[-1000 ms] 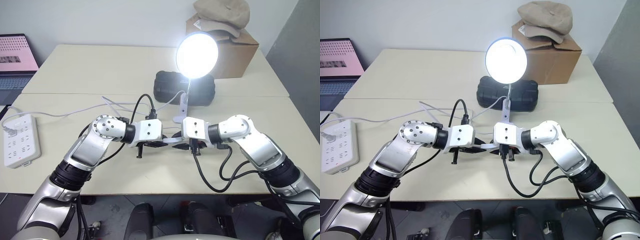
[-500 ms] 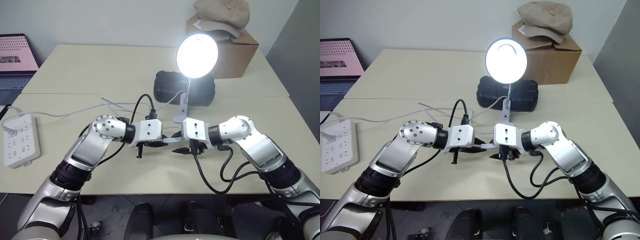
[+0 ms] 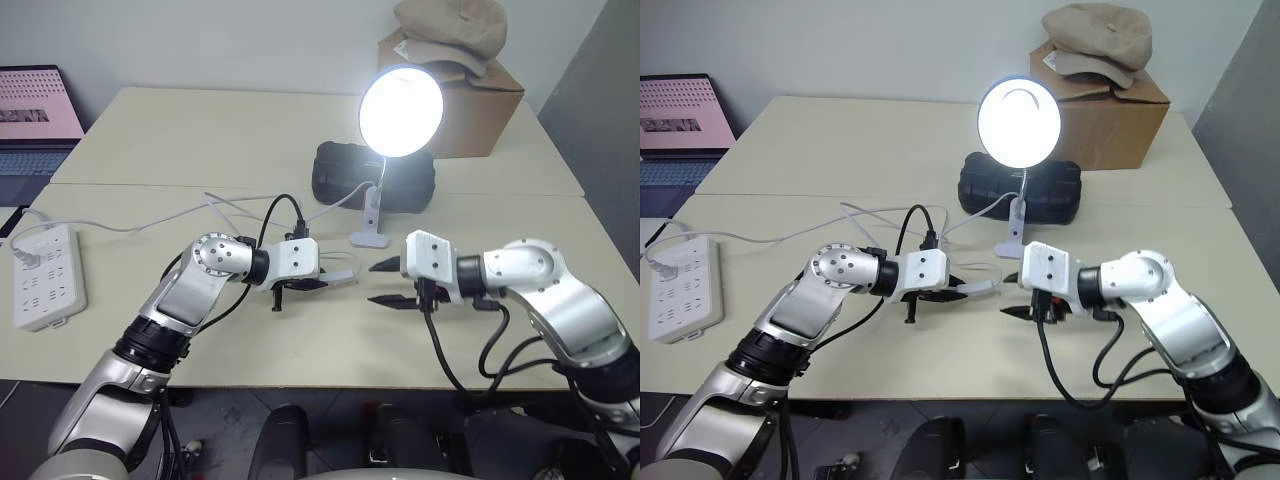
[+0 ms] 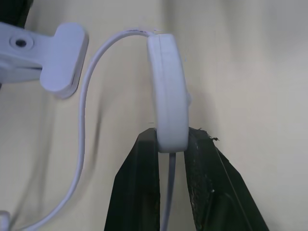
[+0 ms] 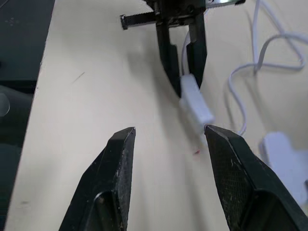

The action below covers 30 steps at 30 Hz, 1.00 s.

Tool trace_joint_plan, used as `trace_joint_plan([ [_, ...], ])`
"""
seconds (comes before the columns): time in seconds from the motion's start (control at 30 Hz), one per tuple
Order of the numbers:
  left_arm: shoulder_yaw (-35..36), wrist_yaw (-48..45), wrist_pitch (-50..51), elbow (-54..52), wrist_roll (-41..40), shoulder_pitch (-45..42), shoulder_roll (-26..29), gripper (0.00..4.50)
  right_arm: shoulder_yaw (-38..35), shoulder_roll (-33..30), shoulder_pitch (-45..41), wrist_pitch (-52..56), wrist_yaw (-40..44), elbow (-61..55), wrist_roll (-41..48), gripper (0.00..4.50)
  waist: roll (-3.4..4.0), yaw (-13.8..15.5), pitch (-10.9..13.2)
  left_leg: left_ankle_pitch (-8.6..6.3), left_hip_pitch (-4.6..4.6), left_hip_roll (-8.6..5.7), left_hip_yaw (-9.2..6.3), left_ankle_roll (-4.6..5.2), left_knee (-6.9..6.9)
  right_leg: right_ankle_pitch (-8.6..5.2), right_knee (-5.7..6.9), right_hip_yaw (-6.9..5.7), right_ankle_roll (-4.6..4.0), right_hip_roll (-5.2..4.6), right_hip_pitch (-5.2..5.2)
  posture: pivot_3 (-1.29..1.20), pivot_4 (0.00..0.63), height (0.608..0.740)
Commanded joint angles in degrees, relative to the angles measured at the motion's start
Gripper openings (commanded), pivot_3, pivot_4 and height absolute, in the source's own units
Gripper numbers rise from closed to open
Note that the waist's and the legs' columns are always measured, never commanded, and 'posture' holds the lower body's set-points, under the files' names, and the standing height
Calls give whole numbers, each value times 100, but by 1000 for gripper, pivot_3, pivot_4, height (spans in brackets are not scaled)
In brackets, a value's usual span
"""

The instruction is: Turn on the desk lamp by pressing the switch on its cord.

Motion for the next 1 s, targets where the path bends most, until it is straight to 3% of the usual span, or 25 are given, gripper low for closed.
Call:
trace_joint_plan([
  [0.03, -95, 236, -351, 537, 266, -363, -288, 1180, -314, 42, 135, 286, -396, -510, 118, 2365, 0, 1, 0, 0, 0, -1, -1, 0, 0, 1, 0, 0, 1, 0, 0, 0, 150, 740],
  [0.27, -107, 45, -648, 931, 346, -651, -466, 2682, -329, 78, 328, 517, -827, -744, 160, 2365, 0, -11, 0, 1, -1, 1, -3, 1, 0, 1, 1, -2, 2, 1, 0, 0, 150, 740],
  [0.53, 485, -397, -323, 51, -186, -382, 120, 4410, -349, 23, 350, 404, -992, -598, 189, 2365, 0, -33, 0, 0, 0, 2, -2, 1, -1, 1, -1, -1, 2, 1, 0, 0, 150, 740],
  [0.8, 1770, -653, 686, -1860, -1322, 850, 1235, 4472, -513, -45, 400, -146, -880, -191, 194, 2365, 0, -46, 0, 1, 0, 2, 1, 0, -3, 0, -3, 2, 1, -2, 0, 0, 150, 740],
  [1.0, 3292, -57, 1911, -3051, -2166, 2132, 1515, 4472, -959, -210, 717, -1248, -448, 258, 315, 2365, 0, -16, 0, 1, 5, 3, -3, 0, -3, 0, -3, -2, 2, -3, 4, 0, 150, 740],
])
